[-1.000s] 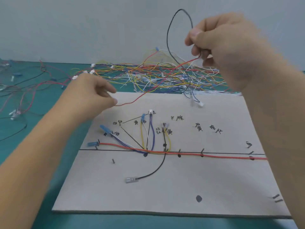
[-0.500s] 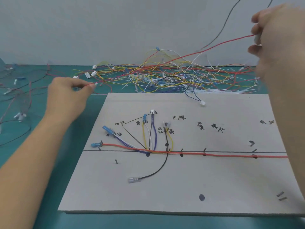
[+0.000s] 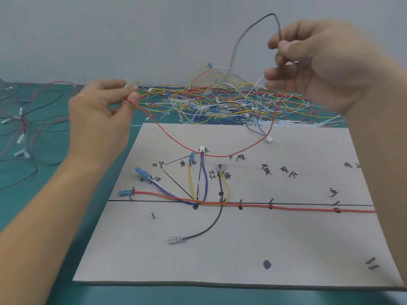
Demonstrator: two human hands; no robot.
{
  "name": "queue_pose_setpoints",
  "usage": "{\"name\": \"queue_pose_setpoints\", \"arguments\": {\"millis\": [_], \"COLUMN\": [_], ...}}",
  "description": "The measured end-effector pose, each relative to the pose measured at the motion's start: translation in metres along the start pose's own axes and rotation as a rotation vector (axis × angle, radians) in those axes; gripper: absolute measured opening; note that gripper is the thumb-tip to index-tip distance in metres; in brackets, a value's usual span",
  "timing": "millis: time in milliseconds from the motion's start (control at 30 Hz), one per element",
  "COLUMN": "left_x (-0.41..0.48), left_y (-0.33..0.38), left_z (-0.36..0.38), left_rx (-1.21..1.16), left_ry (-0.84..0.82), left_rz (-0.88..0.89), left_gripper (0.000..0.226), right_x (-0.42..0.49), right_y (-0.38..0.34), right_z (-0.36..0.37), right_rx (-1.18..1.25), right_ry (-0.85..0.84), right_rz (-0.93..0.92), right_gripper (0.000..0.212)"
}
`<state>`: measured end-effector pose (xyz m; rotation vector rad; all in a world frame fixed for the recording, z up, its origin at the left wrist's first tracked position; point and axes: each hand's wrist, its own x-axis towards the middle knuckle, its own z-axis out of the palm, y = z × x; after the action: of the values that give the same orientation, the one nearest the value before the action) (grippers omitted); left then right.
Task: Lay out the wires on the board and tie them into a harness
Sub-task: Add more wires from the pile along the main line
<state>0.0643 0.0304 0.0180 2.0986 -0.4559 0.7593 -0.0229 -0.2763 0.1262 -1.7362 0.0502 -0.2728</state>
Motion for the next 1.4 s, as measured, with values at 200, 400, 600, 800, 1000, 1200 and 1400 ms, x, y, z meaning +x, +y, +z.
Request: {"name": "queue_pose_setpoints", "arguments": {"millis": [200, 400, 600, 800, 1000, 1200, 1400], "left_x": [0.009, 0.014, 0.010, 0.010, 0.006, 0.002, -0.008], "left_y": [-0.027, -0.055, -0.050, -0.049, -0.032, -0.004, 0.019], "left_z": [-0.004, -0.006, 0.009, -0.003, -0.005, -0.008, 0.001], "left_rx": [0.051, 0.093, 0.162, 0.170, 0.041, -0.118, -0.165], "left_ry": [0.119, 0.084, 0.013, -0.022, -0.056, -0.013, 0.066], "left_rz": [-0.072, -0.254, -0.270, -0.282, -0.203, -0.149, -0.067], "left_gripper": [0.025, 0.037, 0.038, 0.026, 0.009, 0.019, 0.017], "right_x": [0.008, 0.018, 0.019, 0.010, 0.002, -0.009, -0.032], "right_y": [0.008, 0.019, 0.028, 0.031, 0.023, 0.013, -0.002], "right_z": [0.000, -0.035, -0.040, -0.023, 0.012, 0.045, 0.082], "right_rx": [0.294, 0.203, -0.597, -0.855, -0.728, -0.687, -0.614], "right_ry": [0.025, 0.263, 0.319, -0.066, -0.285, -0.236, -0.173], "right_rz": [0.095, 0.156, 0.207, 0.289, 0.179, 0.093, -0.095], "right_gripper": [0.024, 0.028, 0.025, 0.015, 0.029, 0.038, 0.019]}}
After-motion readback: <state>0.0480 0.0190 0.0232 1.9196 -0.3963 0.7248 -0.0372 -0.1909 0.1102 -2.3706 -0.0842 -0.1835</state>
